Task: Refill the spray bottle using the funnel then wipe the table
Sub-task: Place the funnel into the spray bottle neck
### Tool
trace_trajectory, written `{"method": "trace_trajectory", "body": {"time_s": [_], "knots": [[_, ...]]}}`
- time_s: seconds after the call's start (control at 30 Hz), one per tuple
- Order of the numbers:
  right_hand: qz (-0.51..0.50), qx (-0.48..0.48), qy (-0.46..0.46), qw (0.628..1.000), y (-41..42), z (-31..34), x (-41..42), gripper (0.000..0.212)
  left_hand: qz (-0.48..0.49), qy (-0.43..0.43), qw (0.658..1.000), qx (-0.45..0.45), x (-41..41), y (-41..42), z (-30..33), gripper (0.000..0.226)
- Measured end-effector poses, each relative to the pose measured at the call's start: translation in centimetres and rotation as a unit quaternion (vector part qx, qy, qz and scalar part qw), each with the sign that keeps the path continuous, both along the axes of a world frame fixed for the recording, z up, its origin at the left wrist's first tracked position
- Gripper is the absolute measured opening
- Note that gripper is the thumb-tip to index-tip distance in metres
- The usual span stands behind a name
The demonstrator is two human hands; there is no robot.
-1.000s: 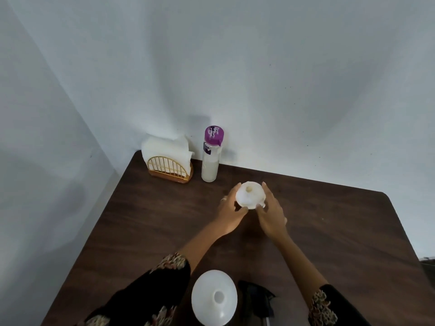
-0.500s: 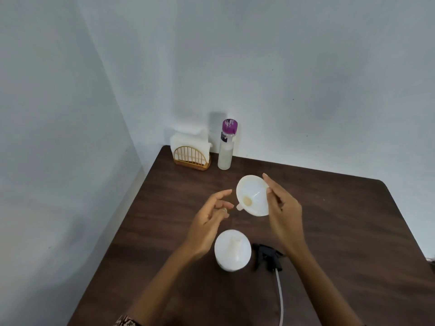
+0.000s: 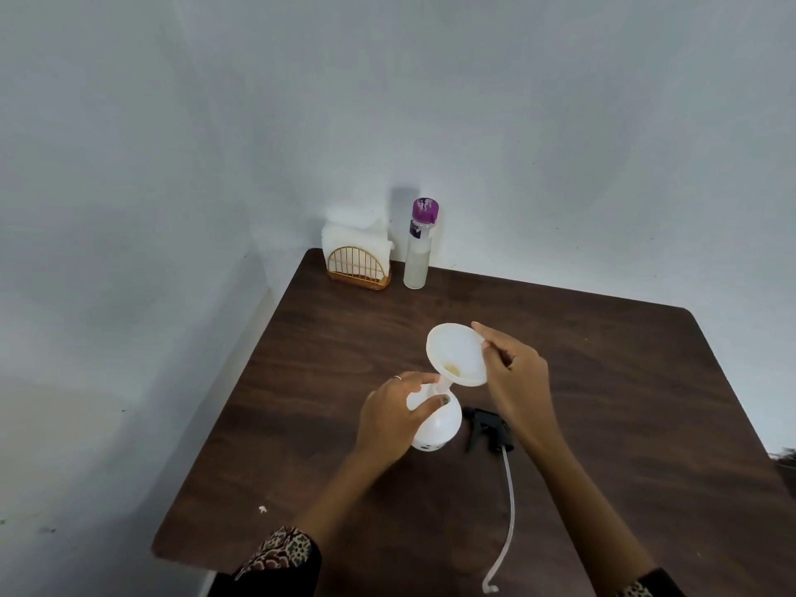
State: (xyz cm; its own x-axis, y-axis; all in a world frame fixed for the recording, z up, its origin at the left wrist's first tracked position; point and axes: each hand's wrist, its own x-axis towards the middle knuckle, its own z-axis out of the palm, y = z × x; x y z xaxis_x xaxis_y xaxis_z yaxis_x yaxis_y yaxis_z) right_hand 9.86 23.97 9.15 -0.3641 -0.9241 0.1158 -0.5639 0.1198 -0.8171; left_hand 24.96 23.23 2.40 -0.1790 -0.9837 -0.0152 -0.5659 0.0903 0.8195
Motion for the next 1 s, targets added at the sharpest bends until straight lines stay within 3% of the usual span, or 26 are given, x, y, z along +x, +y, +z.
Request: {"method": "trace_trajectory", "body": {"time_s": [0.23, 0.57, 0.83, 1.0], "knots": [[-0.012, -0.007, 0.033, 0.999, 0.6, -0.4, 0.0, 0.034, 0.035, 0.008, 0.999, -0.038, -0.2, -0.1, -0.3, 0.023], [-0.021, 0.007, 0.089, 0.996, 0.3, -1.4, 0.5, 0.034, 0.036, -0.01, 0.999, -0.026, -0.3, -0.4, -0.6, 0.038], [0.006, 0.052, 0.175, 0.983, 0.3, -2.5, 0.9, 0.038, 0.038, 0.019, 0.999, -0.007, -0.2, -0.5, -1.0, 0.05], [0.023, 0.053, 0.18, 0.982, 0.2, -2.1, 0.6, 0.037, 0.019, 0.031, 0.999, 0.026, -0.2, -0.7, -1.7, 0.056]]}}
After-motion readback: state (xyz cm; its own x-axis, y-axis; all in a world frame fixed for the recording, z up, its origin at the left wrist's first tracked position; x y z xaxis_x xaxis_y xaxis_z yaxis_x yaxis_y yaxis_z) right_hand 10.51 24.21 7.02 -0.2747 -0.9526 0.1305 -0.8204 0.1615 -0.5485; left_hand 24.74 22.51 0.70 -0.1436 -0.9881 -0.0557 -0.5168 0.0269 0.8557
